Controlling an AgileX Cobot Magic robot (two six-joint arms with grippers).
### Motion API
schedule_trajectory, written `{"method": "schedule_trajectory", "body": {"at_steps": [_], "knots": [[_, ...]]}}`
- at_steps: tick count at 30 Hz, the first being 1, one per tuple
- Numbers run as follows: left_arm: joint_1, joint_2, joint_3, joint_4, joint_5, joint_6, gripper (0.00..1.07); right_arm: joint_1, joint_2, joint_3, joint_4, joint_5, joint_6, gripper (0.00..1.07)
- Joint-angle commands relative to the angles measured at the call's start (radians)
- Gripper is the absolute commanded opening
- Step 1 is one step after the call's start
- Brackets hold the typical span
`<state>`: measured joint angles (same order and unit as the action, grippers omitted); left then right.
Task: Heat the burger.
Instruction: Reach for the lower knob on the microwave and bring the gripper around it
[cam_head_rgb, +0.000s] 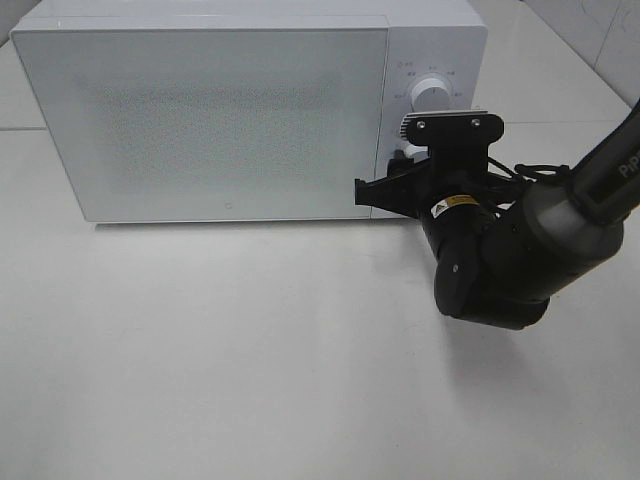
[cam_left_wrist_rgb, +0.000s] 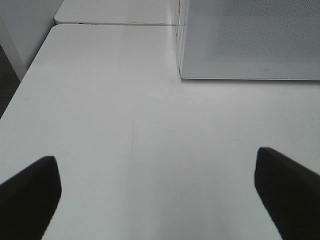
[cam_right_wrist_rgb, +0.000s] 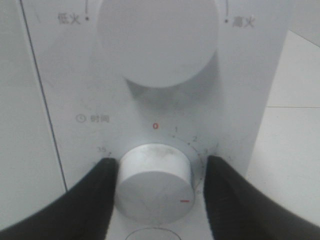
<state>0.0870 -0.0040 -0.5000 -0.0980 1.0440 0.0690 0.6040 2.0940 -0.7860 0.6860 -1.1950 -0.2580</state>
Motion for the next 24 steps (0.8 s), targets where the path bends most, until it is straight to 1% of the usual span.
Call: {"method": "schedule_trajectory", "body": {"at_steps": [1, 2, 3, 4, 5, 21, 24], "knots": [[-0.006, -0.023, 0.003, -0.01, -0.007, -0.005, 1.01, -0.008, -0.015, -0.006, -0.004, -0.083, 0.006, 0.29], [-0.006, -0.023, 0.003, -0.01, -0.007, -0.005, 1.01, -0.008, -0.015, -0.006, -0.004, -0.083, 0.006, 0.21], [-0.006, -0.023, 0.003, -0.01, -0.007, -0.005, 1.01, -0.008, -0.015, -0.006, -0.004, -0.083, 0.006, 0.21], [-0.006, -0.023, 0.003, -0.01, -0.007, -0.005, 1.01, -0.008, -0.015, -0.006, -0.004, -0.082, 0.006, 0.09], [-0.006, -0.023, 0.003, -0.01, -0.007, -0.005, 1.01, -0.008, -0.015, -0.006, -0.003, -0.082, 0.006, 0.0], [-0.006, -0.023, 0.003, -0.01, -0.007, -0.005, 1.01, -0.008, -0.015, -0.006, -0.012, -0.113, -0.003, 0.02], [-0.006, -0.023, 0.003, -0.01, -0.007, -0.005, 1.01, -0.008, -0.015, -0.006, -0.019, -0.121, 0.065, 0.02]]}}
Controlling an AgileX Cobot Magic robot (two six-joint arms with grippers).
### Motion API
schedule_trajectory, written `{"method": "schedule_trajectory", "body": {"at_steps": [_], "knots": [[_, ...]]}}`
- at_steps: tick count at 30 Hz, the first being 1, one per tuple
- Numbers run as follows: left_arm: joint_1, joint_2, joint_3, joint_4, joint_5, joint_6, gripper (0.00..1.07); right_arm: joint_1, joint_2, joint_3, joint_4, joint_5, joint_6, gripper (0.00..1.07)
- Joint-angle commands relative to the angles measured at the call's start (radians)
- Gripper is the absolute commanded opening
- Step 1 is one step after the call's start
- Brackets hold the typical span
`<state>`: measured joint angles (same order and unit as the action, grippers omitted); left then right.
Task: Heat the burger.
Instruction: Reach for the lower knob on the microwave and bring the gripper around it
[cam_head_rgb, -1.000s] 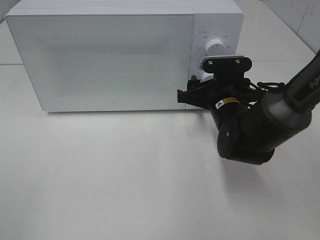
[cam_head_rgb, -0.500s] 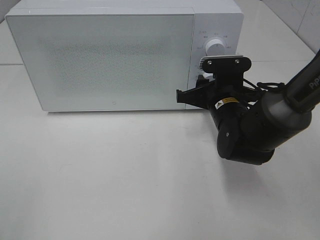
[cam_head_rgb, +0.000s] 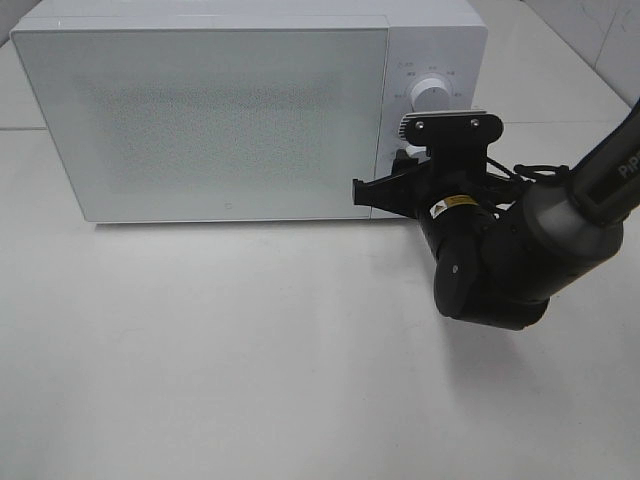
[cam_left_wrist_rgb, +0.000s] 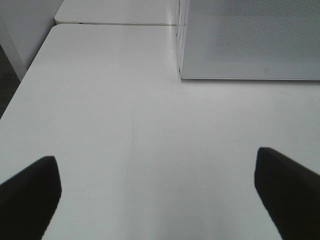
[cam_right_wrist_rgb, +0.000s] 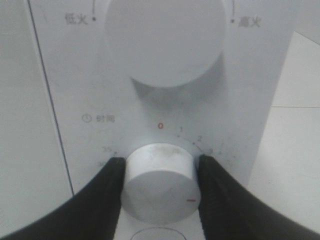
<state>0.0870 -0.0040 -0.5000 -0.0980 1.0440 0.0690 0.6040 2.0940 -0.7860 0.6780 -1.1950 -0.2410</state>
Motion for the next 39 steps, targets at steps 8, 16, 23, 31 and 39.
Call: {"method": "schedule_trajectory", "body": {"at_steps": [8, 16, 23, 31, 39], "knots": [[-0.006, -0.023, 0.003, -0.01, -0.007, -0.005, 1.01, -0.008, -0.015, -0.006, -0.063, -0.16, 0.204, 0.02], [-0.006, -0.023, 0.003, -0.01, -0.007, -0.005, 1.01, -0.008, -0.015, -0.006, -0.088, -0.16, 0.407, 0.02], [-0.006, -0.023, 0.003, -0.01, -0.007, -0.005, 1.01, -0.008, -0.015, -0.006, -0.102, -0.163, 0.529, 0.02], [-0.006, -0.023, 0.003, -0.01, -0.007, -0.005, 1.01, -0.008, -0.015, -0.006, -0.12, -0.163, 0.705, 0.02], [-0.006, -0.023, 0.003, -0.01, -0.007, -0.005, 1.01, -0.008, -0.015, -0.006, -0.126, -0.164, 0.963, 0.02]]}}
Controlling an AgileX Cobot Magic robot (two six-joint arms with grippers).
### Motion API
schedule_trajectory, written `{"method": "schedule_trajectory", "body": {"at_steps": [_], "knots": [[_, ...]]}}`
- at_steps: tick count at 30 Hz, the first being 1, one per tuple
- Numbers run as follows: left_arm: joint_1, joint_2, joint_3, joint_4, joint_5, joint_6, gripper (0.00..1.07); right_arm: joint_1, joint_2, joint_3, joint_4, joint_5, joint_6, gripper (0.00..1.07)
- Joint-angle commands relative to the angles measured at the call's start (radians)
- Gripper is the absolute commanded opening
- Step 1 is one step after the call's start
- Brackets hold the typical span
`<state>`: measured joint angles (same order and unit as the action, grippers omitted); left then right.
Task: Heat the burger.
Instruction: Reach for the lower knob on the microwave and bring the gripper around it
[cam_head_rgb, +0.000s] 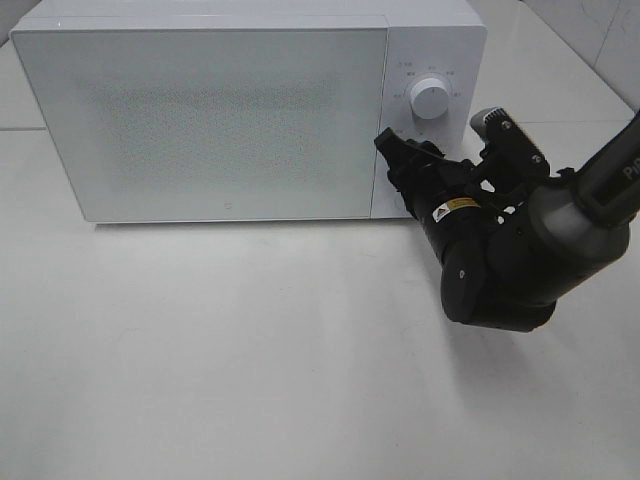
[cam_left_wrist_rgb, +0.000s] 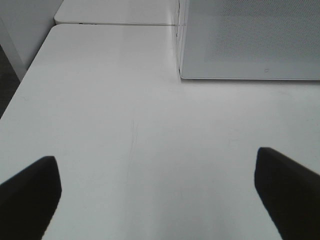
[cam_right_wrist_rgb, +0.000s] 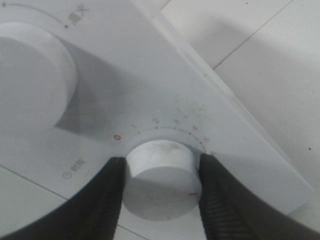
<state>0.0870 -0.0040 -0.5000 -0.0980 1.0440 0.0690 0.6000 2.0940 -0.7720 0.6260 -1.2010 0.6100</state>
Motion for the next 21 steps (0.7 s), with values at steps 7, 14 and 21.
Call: {"method": "schedule_trajectory", "body": {"at_steps": [7, 14, 21], "knots": [[-0.006, -0.023, 0.003, -0.01, -0.007, -0.005, 1.01, -0.004, -0.015, -0.02, -0.071, -0.158, 0.226, 0.02], [-0.006, -0.023, 0.003, -0.01, -0.007, -0.005, 1.01, -0.004, -0.015, -0.02, -0.036, -0.158, 0.394, 0.02], [-0.006, -0.023, 0.003, -0.01, -0.007, -0.005, 1.01, -0.004, -0.011, -0.02, -0.009, -0.158, 0.584, 0.02]]}}
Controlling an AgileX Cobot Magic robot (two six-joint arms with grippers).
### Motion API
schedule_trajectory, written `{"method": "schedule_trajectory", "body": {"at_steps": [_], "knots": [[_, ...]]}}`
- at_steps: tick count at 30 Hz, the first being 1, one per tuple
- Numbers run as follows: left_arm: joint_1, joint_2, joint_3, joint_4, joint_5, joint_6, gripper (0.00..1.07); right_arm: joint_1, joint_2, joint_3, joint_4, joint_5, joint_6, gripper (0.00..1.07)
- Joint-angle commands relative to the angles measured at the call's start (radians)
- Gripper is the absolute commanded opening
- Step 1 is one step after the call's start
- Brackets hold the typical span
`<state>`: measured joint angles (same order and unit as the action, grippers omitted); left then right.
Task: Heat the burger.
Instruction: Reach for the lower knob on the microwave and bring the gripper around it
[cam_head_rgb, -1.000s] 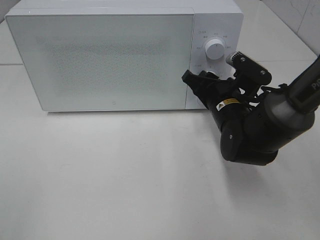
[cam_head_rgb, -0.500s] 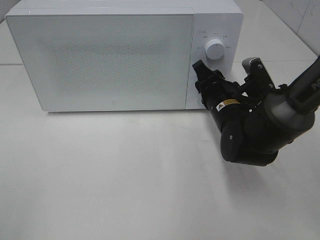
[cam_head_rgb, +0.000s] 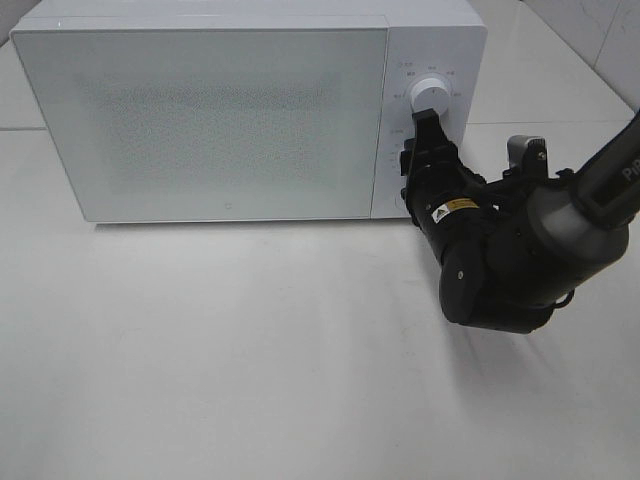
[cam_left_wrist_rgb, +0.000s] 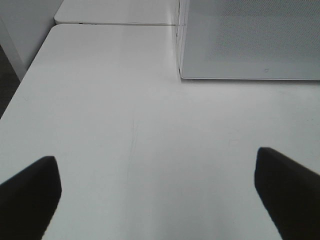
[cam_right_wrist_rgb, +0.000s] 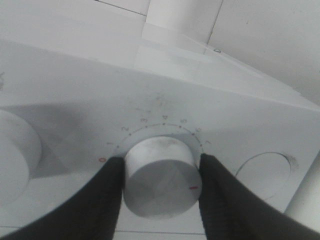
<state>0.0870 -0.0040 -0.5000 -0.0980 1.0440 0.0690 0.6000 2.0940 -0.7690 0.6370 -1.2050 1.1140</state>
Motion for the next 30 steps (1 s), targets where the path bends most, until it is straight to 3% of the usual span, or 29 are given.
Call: {"method": "schedule_trajectory", "body": {"at_steps": [1, 14, 30], "knots": [[-0.006, -0.023, 0.003, -0.01, -0.007, -0.005, 1.01, -0.004, -0.011, -0.023, -0.02, -0.154, 0.08, 0.02], [-0.006, -0.023, 0.003, -0.01, -0.007, -0.005, 1.01, -0.004, -0.011, -0.023, 0.017, -0.154, 0.325, 0.02], [-0.006, -0.023, 0.003, -0.01, -0.007, -0.005, 1.01, -0.004, -0.011, -0.023, 0.031, -0.154, 0.391, 0.04]]}}
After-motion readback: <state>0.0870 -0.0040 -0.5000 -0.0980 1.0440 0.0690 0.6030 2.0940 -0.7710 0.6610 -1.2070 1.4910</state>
